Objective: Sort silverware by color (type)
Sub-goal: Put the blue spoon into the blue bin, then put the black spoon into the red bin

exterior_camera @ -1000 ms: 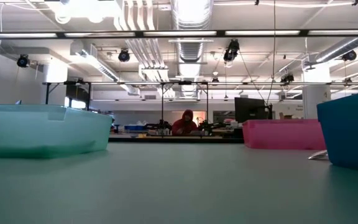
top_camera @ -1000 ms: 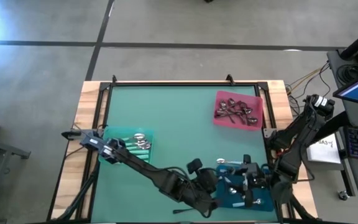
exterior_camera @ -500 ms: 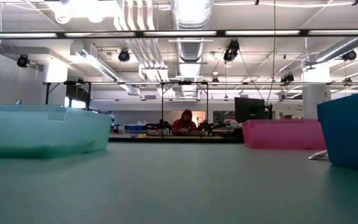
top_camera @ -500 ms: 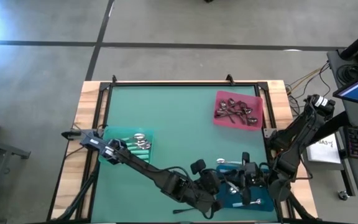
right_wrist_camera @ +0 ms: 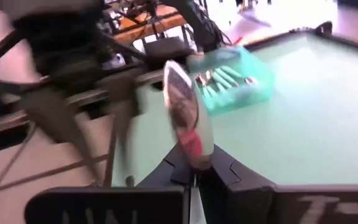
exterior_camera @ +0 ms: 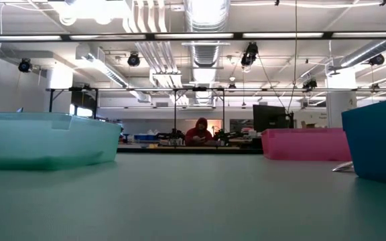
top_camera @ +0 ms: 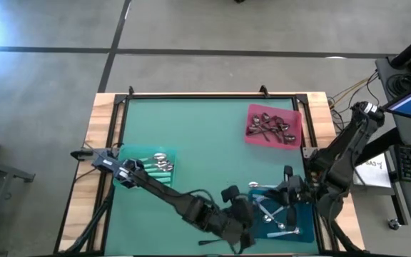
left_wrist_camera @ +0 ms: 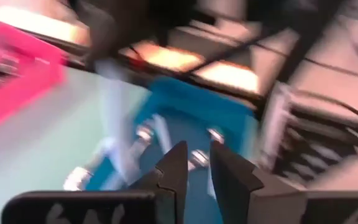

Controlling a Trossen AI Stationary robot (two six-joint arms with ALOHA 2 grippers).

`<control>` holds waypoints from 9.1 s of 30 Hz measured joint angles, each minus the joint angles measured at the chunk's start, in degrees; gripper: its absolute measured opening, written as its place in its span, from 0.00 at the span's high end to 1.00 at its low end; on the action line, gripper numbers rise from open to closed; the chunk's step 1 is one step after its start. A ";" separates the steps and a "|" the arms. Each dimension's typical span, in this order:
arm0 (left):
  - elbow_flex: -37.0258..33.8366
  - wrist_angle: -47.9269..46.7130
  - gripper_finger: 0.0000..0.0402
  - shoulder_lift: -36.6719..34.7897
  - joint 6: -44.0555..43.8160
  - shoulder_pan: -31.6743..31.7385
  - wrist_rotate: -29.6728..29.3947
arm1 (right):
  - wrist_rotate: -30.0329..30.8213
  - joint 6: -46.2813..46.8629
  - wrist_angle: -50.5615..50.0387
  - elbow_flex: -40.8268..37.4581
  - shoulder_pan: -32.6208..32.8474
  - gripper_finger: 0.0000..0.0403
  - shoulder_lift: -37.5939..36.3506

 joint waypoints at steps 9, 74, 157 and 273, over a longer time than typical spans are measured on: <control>0.00 -7.90 0.84 -0.27 -1.14 -0.55 21.39 | -17.90 24.72 -21.14 0.00 0.02 0.98 -3.76; -22.34 -6.83 0.57 0.80 -15.75 -5.25 26.82 | -59.15 34.40 -23.40 -0.02 0.17 0.65 14.86; -15.39 -56.12 1.00 -18.47 -0.02 13.41 -3.62 | -44.53 -28.38 -8.38 -1.54 -49.23 0.71 7.49; -80.04 93.22 1.00 -41.64 62.85 8.92 -55.32 | -33.86 -18.77 -35.40 -6.89 -73.86 0.90 -2.80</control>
